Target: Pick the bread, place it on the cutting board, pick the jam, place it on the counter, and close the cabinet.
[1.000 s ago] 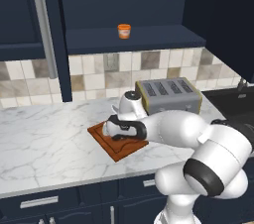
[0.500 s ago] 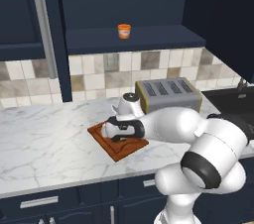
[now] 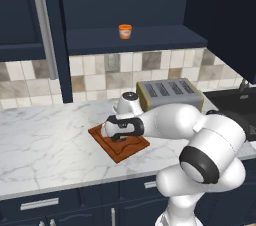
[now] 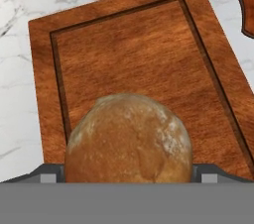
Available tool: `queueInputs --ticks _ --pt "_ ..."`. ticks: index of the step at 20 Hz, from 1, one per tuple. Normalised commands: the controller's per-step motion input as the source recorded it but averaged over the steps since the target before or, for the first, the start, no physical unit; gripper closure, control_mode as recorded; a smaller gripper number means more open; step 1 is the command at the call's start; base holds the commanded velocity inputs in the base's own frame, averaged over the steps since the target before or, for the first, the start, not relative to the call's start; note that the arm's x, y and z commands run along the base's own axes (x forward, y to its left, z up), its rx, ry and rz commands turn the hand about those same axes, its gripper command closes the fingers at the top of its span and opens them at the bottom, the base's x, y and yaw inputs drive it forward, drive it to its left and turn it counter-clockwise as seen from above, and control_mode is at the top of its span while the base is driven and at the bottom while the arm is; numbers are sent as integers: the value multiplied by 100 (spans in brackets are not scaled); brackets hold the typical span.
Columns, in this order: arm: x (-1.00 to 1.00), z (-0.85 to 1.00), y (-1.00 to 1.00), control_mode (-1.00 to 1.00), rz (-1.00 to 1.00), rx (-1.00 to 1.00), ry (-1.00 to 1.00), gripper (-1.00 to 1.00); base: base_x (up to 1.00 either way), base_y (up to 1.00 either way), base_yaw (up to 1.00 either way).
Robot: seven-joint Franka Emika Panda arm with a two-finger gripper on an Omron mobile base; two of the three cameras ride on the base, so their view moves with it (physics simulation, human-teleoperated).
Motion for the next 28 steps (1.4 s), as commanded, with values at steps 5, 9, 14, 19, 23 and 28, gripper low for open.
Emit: queueInputs --ticks 5,9,14,19,23,28 --pt "0 0 0 -100 0 0 0 -100 0 0 0" --pt "0 0 0 -100 0 0 0 -100 0 0 0" --pt "-5 4 0 -100 0 0 -6 -100 0 0 0" --pt "-22 20 0 -100 0 0 -17 -100 0 0 0" --pt "-27 25 0 -100 0 0 -21 -100 0 0 0" --pt "3 20 0 -100 0 0 -4 -100 0 0 0"
